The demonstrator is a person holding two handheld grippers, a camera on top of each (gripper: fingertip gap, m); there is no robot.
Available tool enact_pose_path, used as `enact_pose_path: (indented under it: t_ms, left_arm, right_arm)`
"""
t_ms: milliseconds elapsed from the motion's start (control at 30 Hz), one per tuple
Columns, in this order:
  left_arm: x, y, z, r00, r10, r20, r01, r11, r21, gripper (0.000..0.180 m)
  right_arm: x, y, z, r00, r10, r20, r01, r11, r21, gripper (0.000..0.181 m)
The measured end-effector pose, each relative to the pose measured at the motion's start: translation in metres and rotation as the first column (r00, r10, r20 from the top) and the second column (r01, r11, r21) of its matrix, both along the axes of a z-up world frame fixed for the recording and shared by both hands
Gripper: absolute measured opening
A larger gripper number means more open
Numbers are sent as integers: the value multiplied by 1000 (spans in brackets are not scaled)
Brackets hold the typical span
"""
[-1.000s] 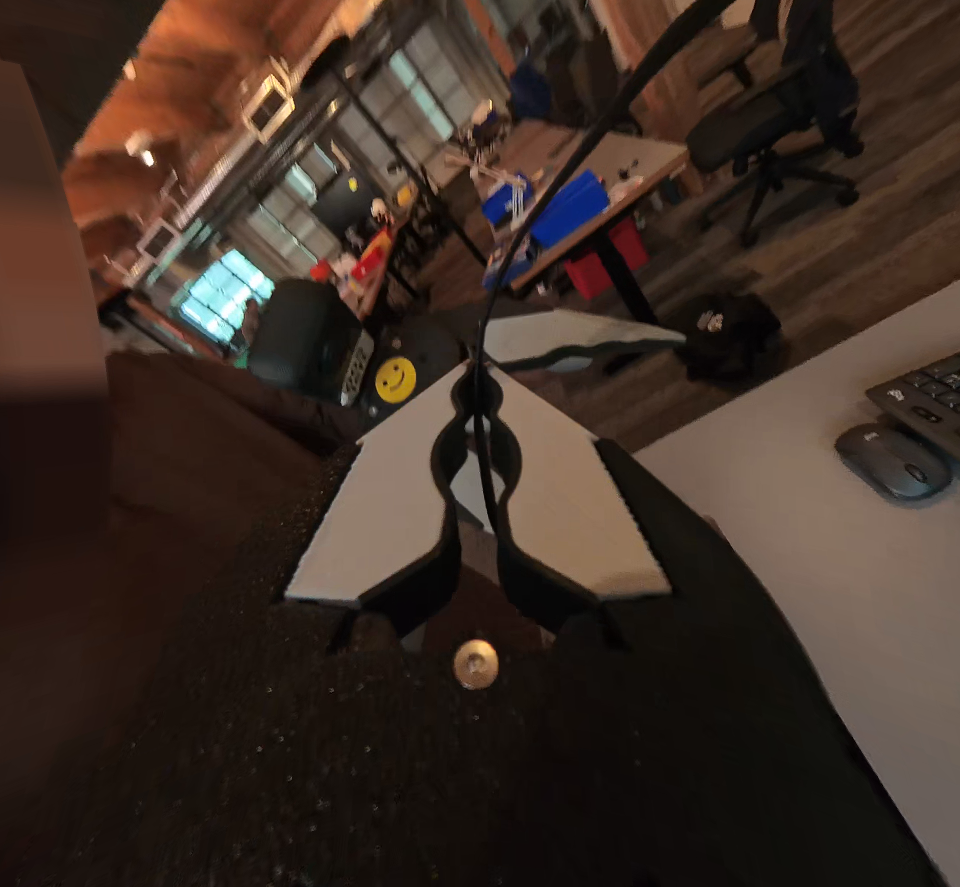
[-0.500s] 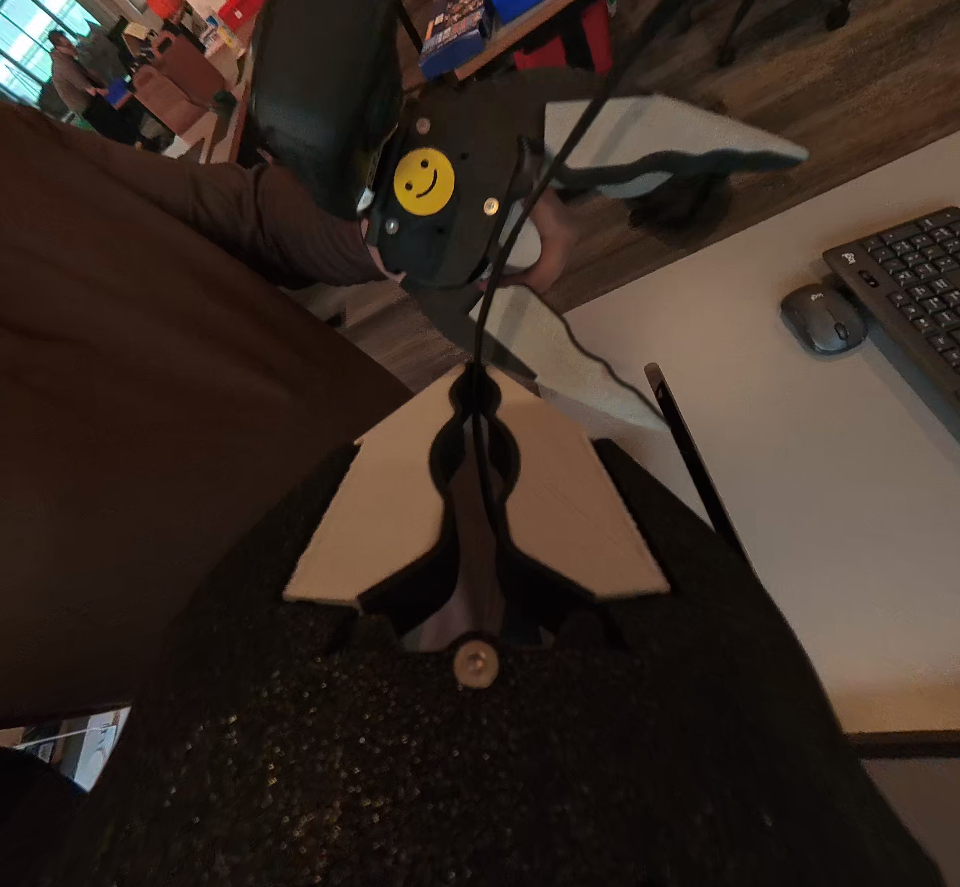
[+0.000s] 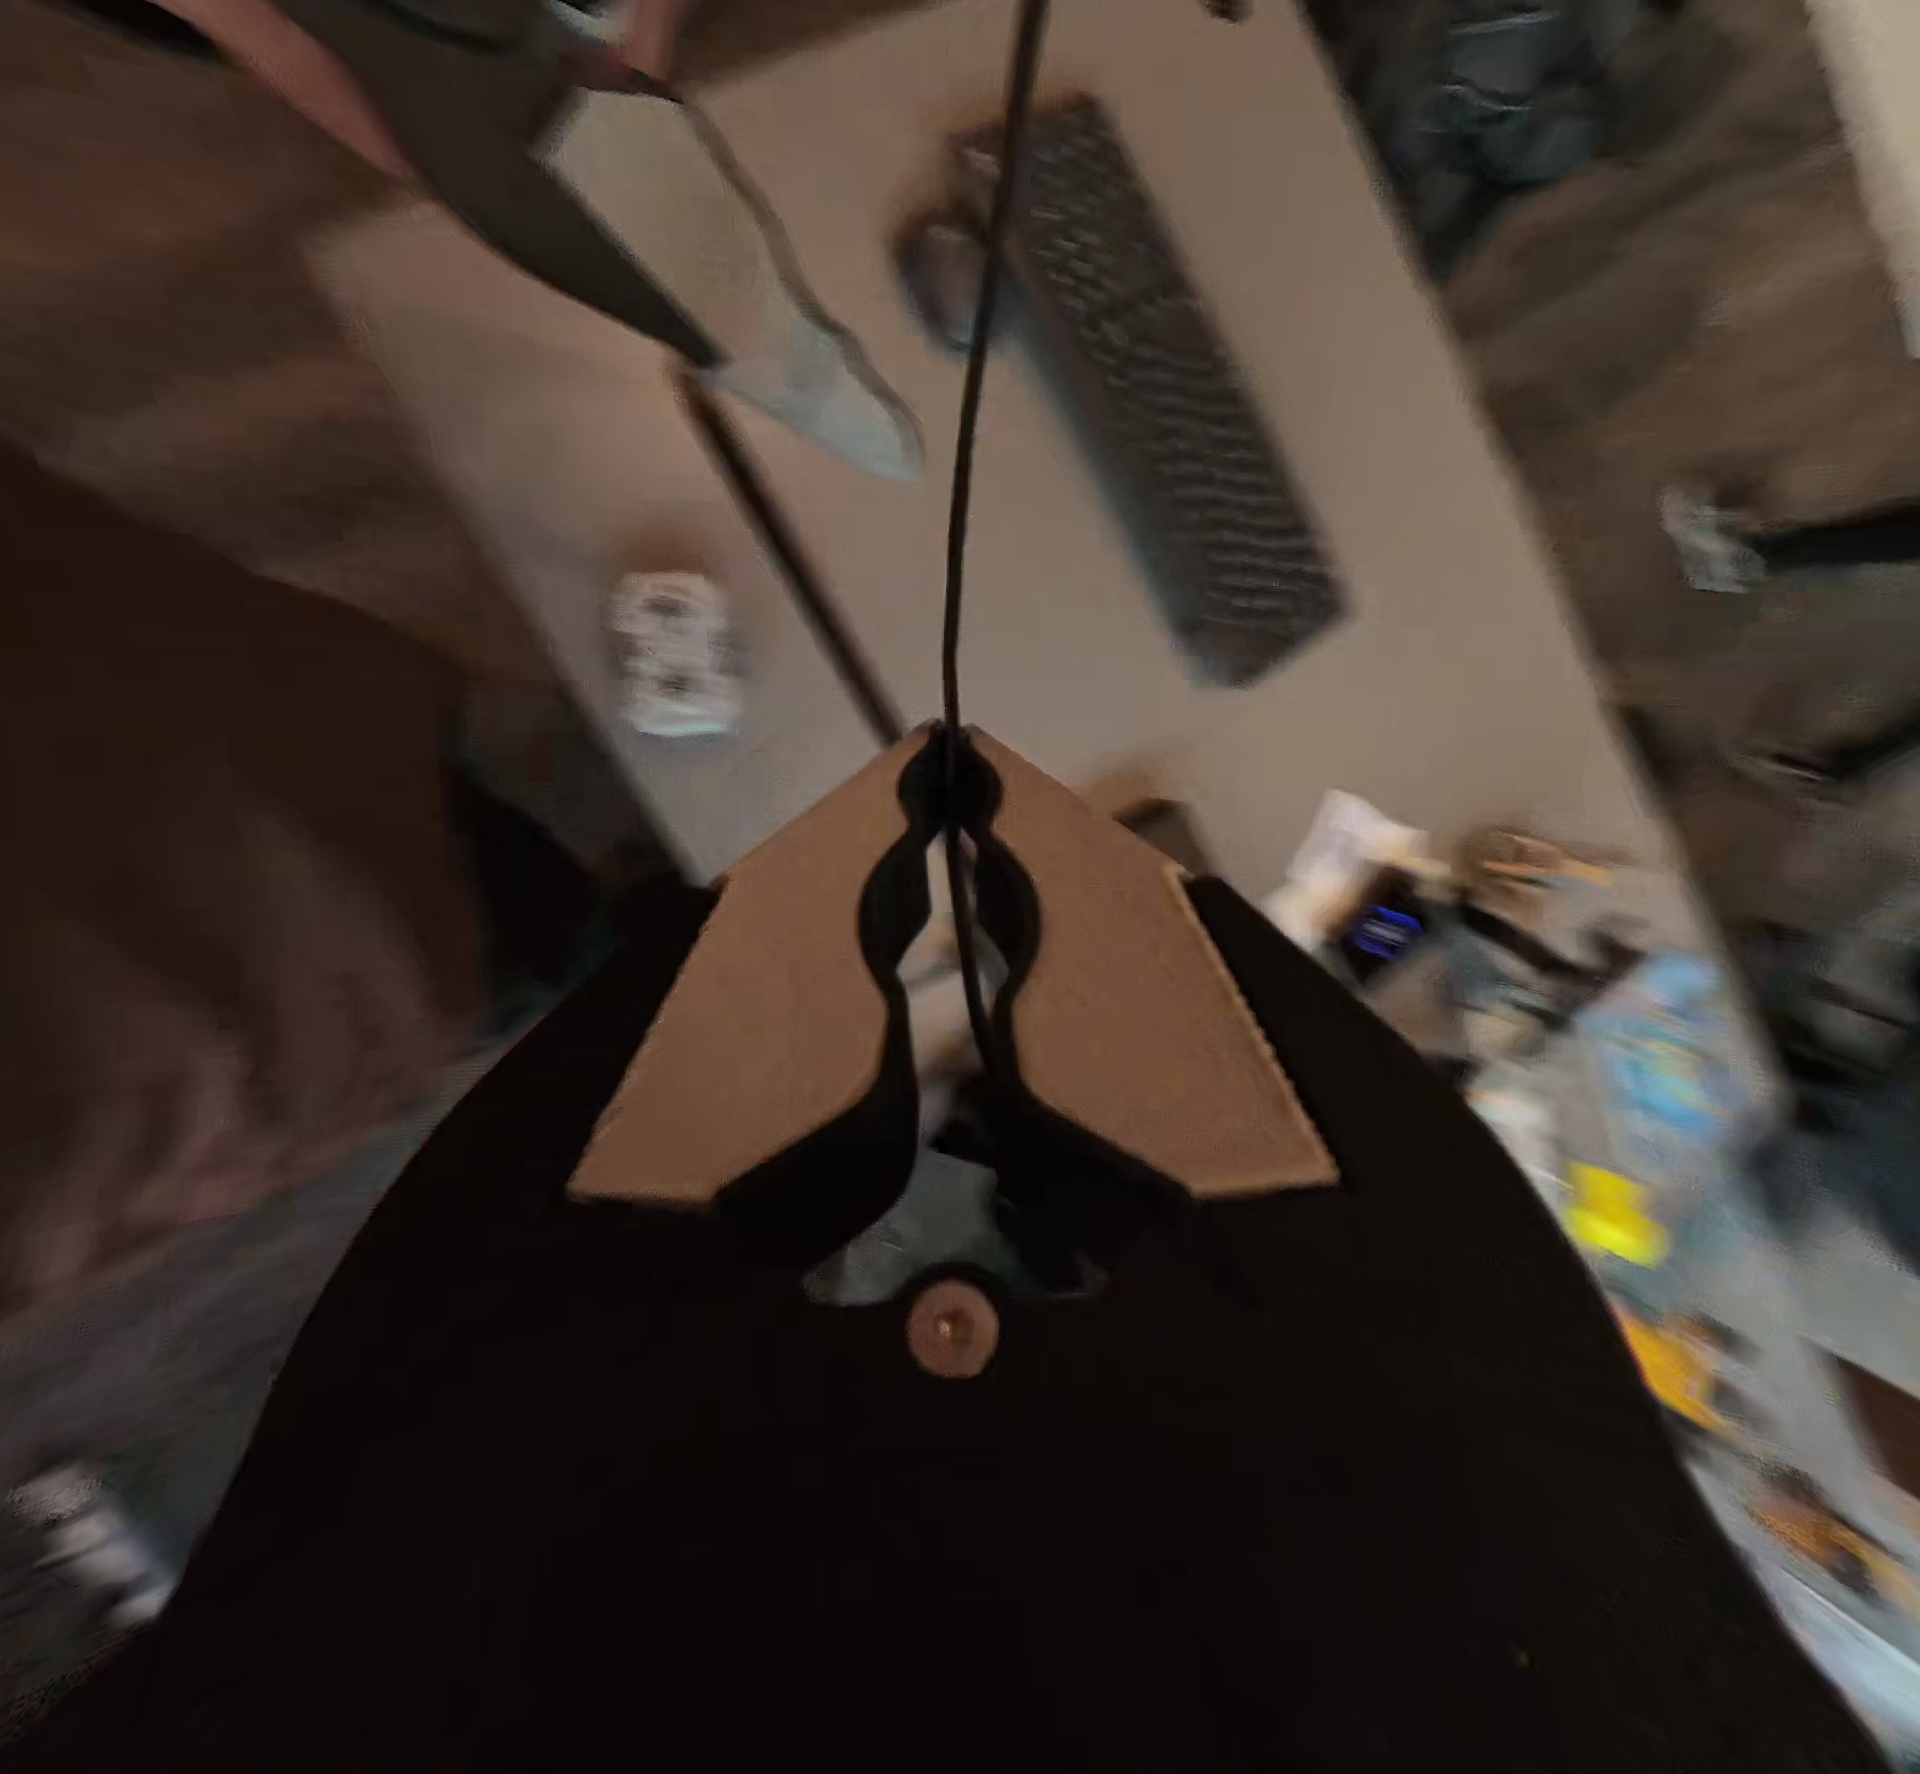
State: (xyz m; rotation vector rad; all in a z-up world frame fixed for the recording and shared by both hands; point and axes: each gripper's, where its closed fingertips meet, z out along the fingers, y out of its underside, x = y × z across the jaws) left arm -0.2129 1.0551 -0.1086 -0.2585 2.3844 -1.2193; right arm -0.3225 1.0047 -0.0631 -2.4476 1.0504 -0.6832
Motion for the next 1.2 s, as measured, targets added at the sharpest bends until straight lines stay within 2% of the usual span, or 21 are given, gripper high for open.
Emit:
enact_pose_path:
  t_ms: [67, 167, 267, 333, 400, 467, 500, 567, 633, 700, 767, 833, 933, 1067, 1200]
  left_arm:
    - [-4, -3, 0, 1000, -9, -9, 9, 1000, -7, 111]
    - [-6, -6, 1, 1000, -4, -6, 4, 1000, -17, 110]
    - [-7, -5, 5, 1000, 16, -4, -16, 999, -38, 110]
    - [-8, -3, 10, 1000, 31, 3, -31, 997, -65, 110]
    - [-9, 0, 15, 999, 41, 11, -40, 996, -85, 111]
    - [-10, 6, 18, 998, 51, 22, -48, 994, -96, 111]
    - [-11, 8, 19, 998, 53, 25, -50, 994, -99, 111]
    - [-12, 14, 20, 998, 57, 28, -54, 993, -102, 111]
    - [-14, 22, 15, 998, 55, 27, -53, 996, -65, 108]
    - [-11, 31, 4, 995, 85, 45, -85, 996, -2, 107]
    - [-15, 35, -1, 996, 73, 51, -72, 997, -13, 105]
    - [-25, 36, -8, 999, 45, 25, -44, 999, -16, 111]
    - [-29, 37, -20, 998, 62, 30, -62, 998, 3, 108]
    - [-36, 32, -42, 998, 61, 4, -61, 997, 56, 107]
    - [-46, 24, -48, 999, 38, -6, -37, 998, 55, 107]
  right_arm:
    - [21, -24, 20, 990, -9, 143, 51, 956, -289, 0]
    - [54, -42, 62, 936, 123, 329, 123, 763, -634, 0]
    - [80, -42, 79, 899, 247, 362, 142, 618, -774, 0]
    - [93, -46, 65, 922, 227, 314, 114, 615, -780, 0]
    - [100, -40, 34, 955, 171, 243, 39, 738, -674, 0]
    - [98, -12, -8, 984, 116, 137, -54, 919, -392, 0]
    - [96, 4, -25, 990, 108, 87, -85, 968, -234, 0]
    - [85, 44, -51, 991, 134, -11, -132, 987, 86, 0]
    - [80, 72, -68, 989, 136, -55, -112, 942, 316, 0]
    - [83, 82, -79, 994, 94, -61, -53, 874, 482, 0]
    - [87, 87, -81, 994, 58, -91, 16, 751, 660, 0]
    - [93, 85, -83, 995, 15, -100, 66, 653, 755, 0]
    - [100, 91, -68, 993, -7, -120, 110, 464, 879, 0]
    - [107, 96, -38, 974, 44, -223, 206, 241, 948, 0]
    - [110, 88, 5, 949, 159, -274, 284, -45, 958, 0]
